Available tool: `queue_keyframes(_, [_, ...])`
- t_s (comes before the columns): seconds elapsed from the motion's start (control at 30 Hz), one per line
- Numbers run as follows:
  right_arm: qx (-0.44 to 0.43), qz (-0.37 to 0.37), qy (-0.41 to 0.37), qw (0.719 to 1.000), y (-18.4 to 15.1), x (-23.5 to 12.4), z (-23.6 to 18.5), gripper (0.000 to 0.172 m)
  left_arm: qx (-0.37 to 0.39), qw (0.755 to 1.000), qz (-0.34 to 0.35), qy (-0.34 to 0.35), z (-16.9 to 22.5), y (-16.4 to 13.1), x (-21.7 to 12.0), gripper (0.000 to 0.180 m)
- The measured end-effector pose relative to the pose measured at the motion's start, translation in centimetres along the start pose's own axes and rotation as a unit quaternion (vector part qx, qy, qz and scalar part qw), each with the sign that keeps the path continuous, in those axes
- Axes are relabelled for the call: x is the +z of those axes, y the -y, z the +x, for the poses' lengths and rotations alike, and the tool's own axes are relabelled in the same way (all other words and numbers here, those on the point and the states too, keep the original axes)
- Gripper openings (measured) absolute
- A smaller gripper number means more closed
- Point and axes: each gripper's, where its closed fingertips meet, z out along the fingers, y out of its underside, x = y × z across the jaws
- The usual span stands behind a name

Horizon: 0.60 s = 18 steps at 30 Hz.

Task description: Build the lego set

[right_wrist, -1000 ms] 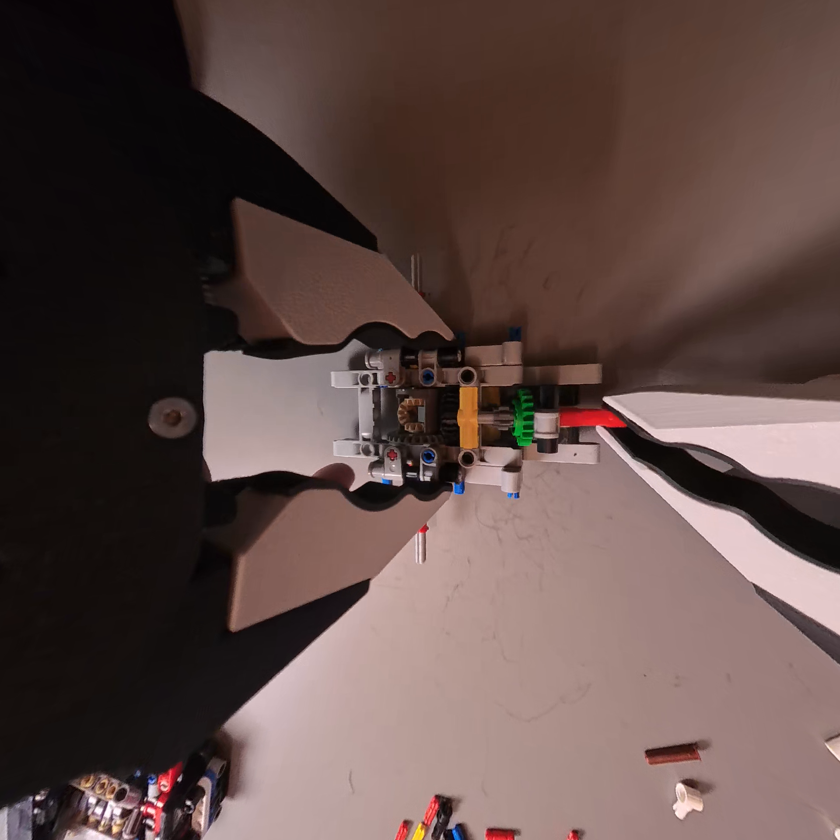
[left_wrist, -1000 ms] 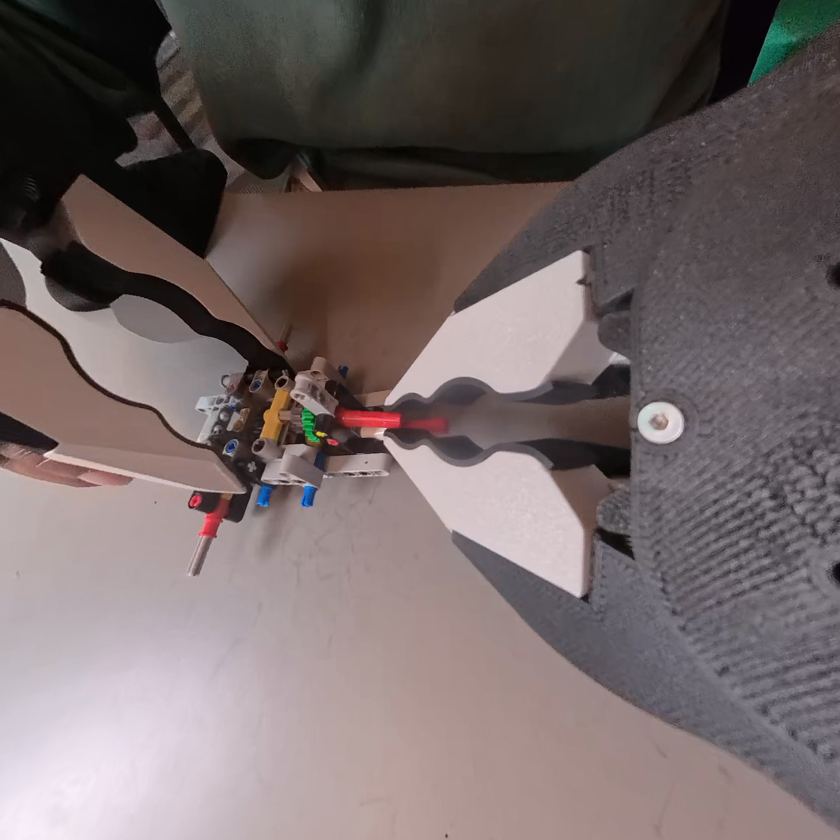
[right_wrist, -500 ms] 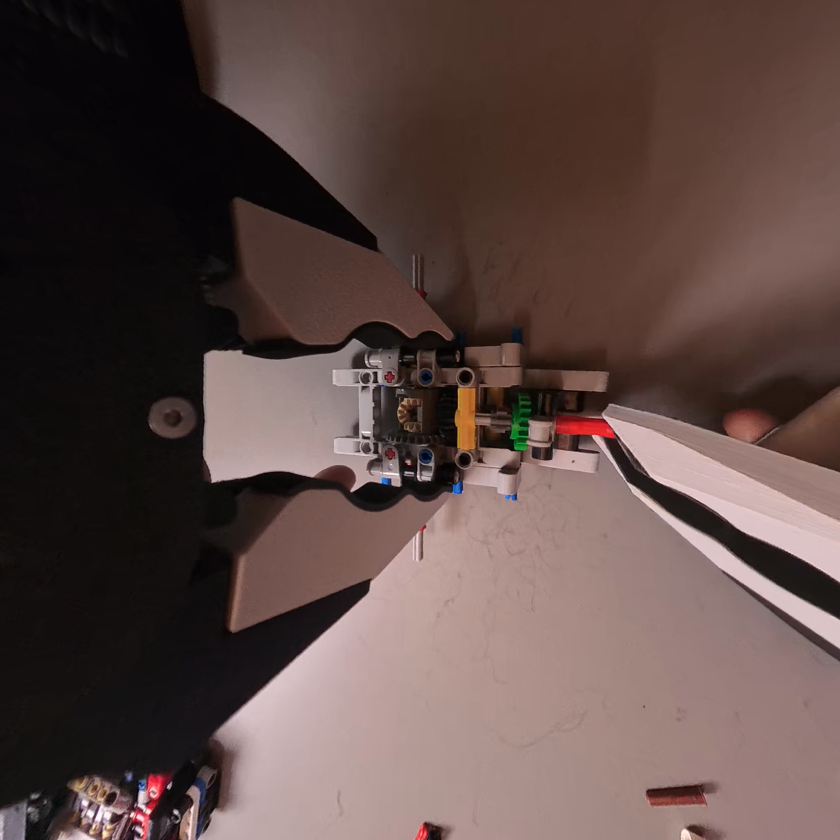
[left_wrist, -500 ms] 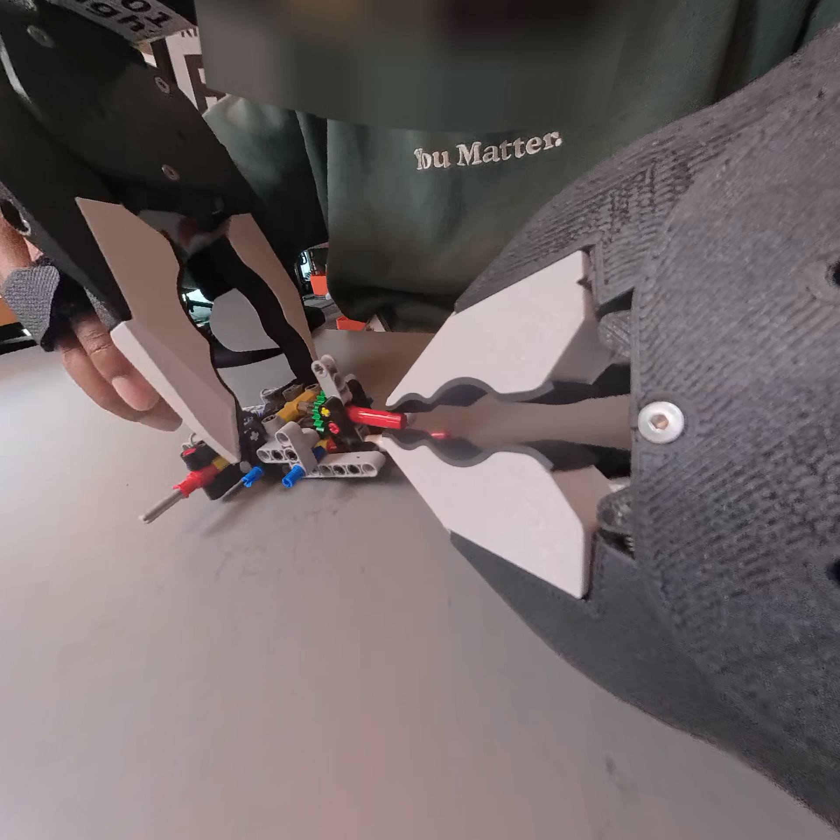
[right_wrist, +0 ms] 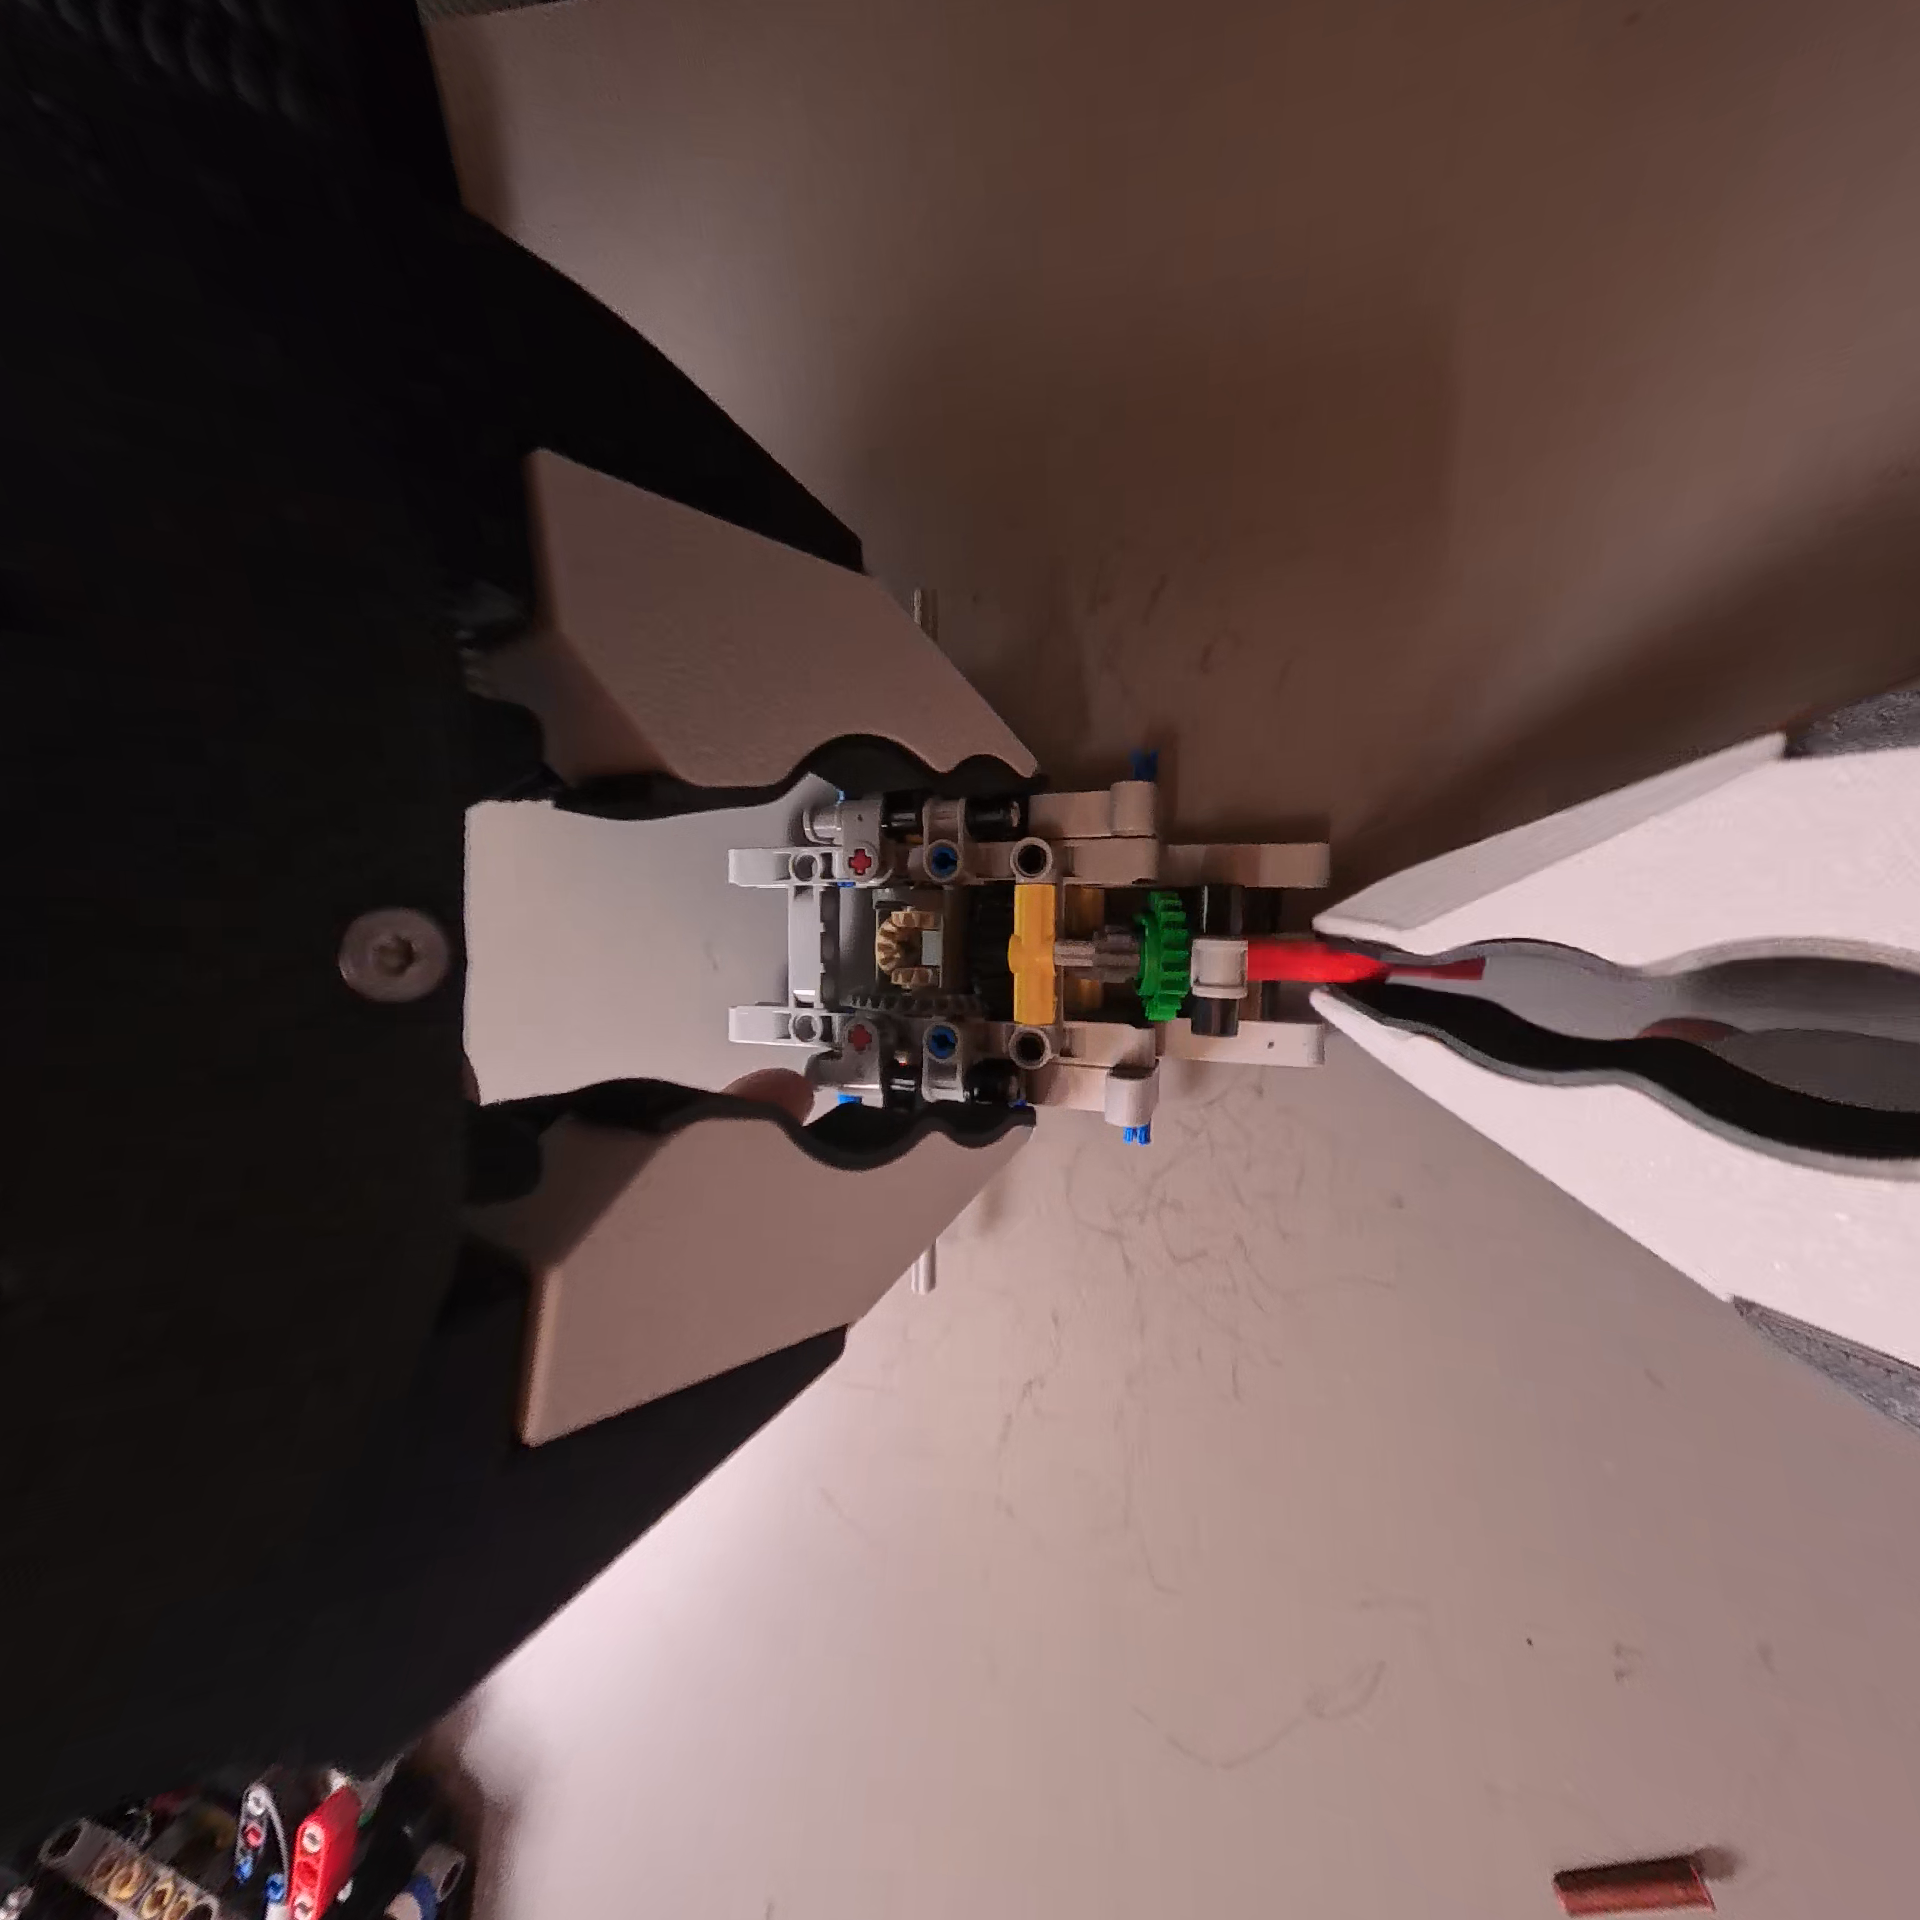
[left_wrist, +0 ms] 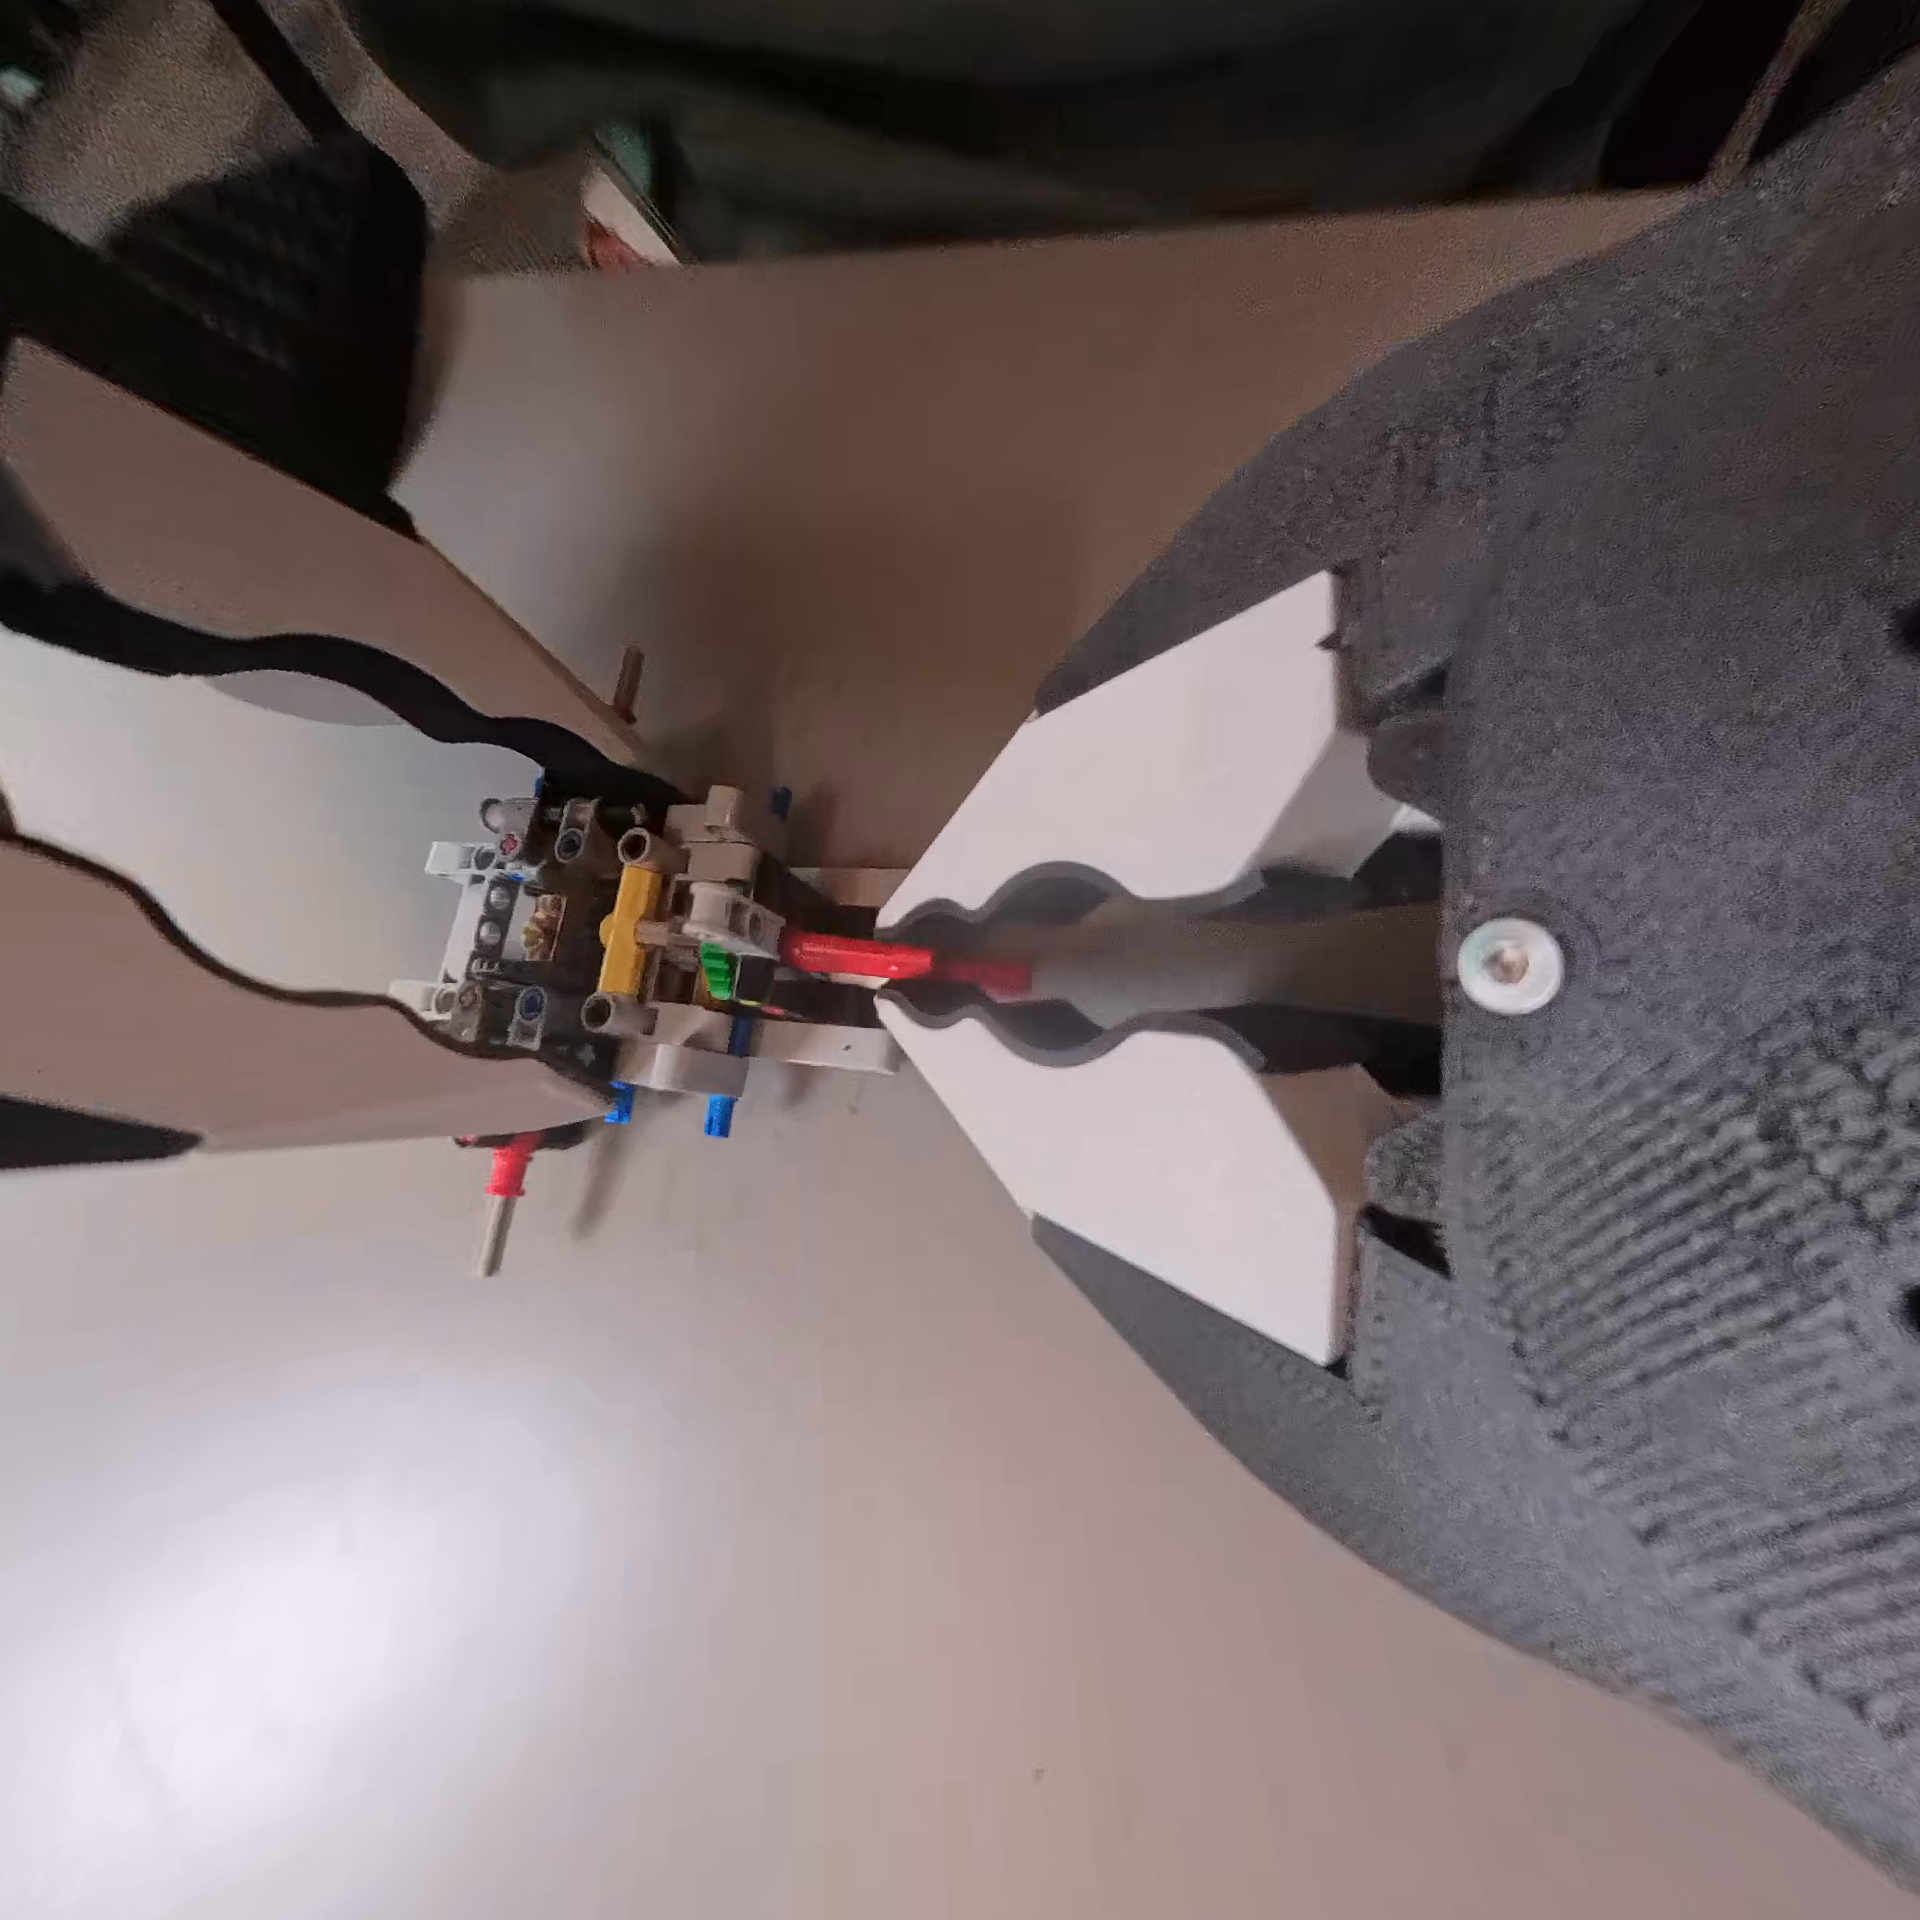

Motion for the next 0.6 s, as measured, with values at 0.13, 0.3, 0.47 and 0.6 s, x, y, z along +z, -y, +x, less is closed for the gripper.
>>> queue_keyframes(0.13, [0.003,0.002,-0.006,1.0,0.0,0.0,0.2,0.057,0.1,0.992,-0.019,0.071,-0.4,0.0,0.0,0.005])
queue_keyframes(0.3, [-0.004,0.006,-0.018,1.0,0.1,0.1,0.1,0.057,0.115,0.99,0.003,0.076,-0.2,0.0,-0.1,0.005])
queue_keyframes(0.47, [-0.02,-0.003,-0.025,0.999,0.3,0.1,-0.3,0.057,0.006,1.0,0.028,-0.005,0.5,0.1,-0.4,0.005])
queue_keyframes(0.6, [-0.026,0.001,-0.029,0.999,0.4,0.0,-0.3,0.057,-0.143,0.983,0.068,-0.091,0.8,1.1,-1.0,0.005])
